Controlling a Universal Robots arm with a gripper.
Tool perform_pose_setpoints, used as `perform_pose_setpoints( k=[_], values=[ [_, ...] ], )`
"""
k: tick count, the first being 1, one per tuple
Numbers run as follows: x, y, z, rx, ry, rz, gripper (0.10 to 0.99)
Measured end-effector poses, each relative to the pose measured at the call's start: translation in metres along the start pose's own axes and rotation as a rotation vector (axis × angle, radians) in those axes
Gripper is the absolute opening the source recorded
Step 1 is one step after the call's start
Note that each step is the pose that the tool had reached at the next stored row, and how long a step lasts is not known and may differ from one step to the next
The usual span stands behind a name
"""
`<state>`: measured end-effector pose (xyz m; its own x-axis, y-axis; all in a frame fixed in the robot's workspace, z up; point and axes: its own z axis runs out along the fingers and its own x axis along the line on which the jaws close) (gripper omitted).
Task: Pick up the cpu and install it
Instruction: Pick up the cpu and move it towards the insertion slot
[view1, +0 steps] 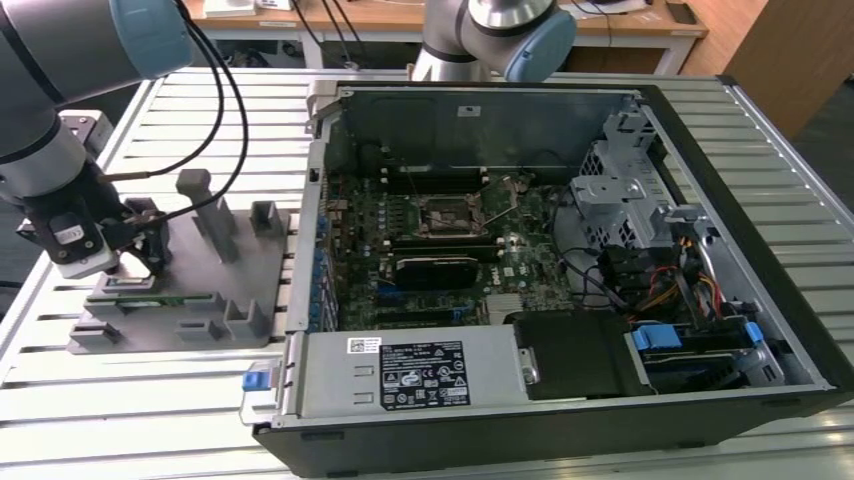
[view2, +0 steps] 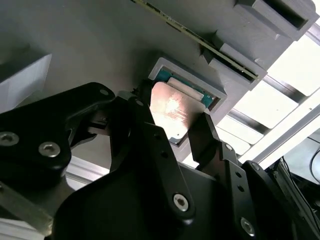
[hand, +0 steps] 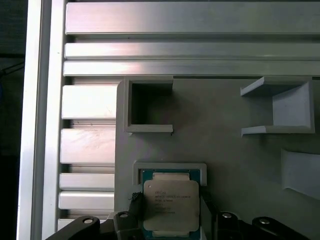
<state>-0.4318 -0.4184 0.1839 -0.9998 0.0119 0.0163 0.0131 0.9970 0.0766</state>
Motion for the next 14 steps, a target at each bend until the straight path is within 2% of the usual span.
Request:
perform_pose_setpoints(
  k=[14],
  values=[
    [0.0002, 0.0007, -0.0093, 0.0, 0.0009, 0.0, 0.541]
  ],
)
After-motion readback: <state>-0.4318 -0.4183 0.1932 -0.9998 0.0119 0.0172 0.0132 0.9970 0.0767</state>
